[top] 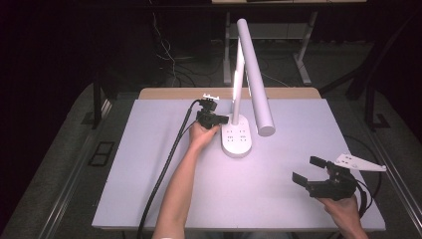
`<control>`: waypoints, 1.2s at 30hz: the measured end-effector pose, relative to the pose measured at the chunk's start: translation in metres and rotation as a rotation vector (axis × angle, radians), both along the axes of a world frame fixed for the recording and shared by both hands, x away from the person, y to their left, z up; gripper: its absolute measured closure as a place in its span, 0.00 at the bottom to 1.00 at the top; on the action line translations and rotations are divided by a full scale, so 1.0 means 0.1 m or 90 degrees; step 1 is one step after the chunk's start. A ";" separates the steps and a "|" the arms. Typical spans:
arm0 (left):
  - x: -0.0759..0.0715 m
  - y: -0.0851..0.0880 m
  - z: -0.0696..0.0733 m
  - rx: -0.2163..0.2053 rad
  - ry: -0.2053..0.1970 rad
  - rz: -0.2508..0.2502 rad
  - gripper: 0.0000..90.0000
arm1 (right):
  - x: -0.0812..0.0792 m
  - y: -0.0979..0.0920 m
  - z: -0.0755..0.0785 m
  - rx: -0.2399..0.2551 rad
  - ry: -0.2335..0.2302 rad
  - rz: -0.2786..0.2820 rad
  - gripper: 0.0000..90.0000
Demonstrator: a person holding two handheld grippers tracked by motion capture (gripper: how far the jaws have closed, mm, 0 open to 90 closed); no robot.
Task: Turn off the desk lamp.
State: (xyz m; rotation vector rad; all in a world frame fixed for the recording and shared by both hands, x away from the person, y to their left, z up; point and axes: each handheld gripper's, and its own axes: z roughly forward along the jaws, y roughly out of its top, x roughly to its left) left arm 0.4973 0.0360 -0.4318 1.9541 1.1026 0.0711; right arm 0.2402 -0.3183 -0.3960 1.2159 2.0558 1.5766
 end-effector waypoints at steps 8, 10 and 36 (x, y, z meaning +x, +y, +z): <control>-0.08 -0.07 0.03 0.045 -0.022 -0.055 1.00 | 0.00 -0.02 0.00 -0.003 -0.001 -0.008 0.01; -0.09 -0.09 0.04 0.048 -0.022 -0.049 1.00 | 0.01 -0.02 -0.01 -0.002 0.002 -0.009 0.01; -0.06 -0.03 -0.03 -0.024 0.018 0.012 1.00 | -0.03 -0.05 0.01 0.000 -0.006 -0.007 0.01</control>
